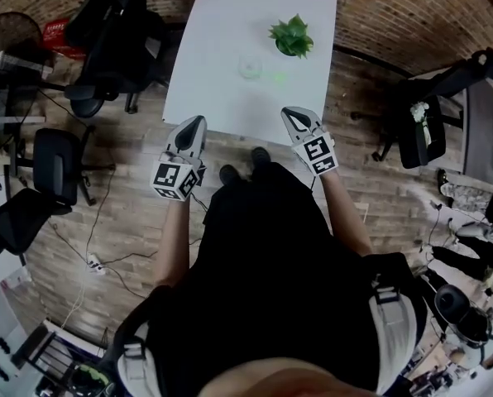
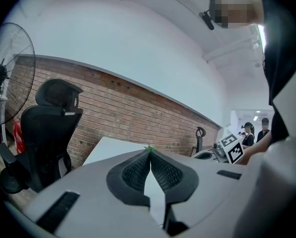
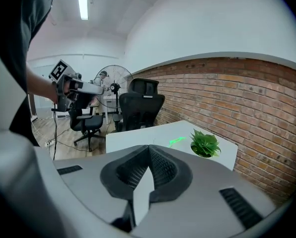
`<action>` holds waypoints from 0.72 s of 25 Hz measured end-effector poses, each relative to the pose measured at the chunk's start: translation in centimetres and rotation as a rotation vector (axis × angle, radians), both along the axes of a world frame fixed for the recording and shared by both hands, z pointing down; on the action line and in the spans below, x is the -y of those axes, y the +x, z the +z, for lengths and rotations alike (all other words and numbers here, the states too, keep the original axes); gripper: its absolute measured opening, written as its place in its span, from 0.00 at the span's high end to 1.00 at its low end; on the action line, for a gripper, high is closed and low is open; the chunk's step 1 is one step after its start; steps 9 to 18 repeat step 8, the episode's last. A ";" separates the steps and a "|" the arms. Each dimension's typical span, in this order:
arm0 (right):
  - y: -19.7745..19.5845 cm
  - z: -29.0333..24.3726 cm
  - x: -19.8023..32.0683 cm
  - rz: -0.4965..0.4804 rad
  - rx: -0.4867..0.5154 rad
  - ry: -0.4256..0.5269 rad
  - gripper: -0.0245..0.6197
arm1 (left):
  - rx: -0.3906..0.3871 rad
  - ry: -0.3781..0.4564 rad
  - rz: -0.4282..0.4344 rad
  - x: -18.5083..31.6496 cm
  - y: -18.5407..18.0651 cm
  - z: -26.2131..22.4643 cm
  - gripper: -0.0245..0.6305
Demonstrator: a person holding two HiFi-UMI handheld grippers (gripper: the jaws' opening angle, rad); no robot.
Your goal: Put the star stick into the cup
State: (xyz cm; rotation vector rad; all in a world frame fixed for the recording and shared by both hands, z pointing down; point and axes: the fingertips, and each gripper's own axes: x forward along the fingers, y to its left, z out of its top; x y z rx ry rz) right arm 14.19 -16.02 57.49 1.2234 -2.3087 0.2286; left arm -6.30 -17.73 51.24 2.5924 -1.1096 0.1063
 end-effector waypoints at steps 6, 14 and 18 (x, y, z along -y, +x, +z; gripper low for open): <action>1.8 0.2 1.2 -0.025 0.014 -0.004 0.96 | 0.022 -0.006 -0.037 -0.1 1.4 -0.4 0.93; 2.4 0.3 1.8 -0.035 0.010 0.004 0.96 | 0.030 -0.008 -0.050 -0.1 1.7 -0.5 0.93; 2.4 0.3 1.8 -0.035 0.010 0.004 0.96 | 0.030 -0.008 -0.050 -0.1 1.7 -0.5 0.93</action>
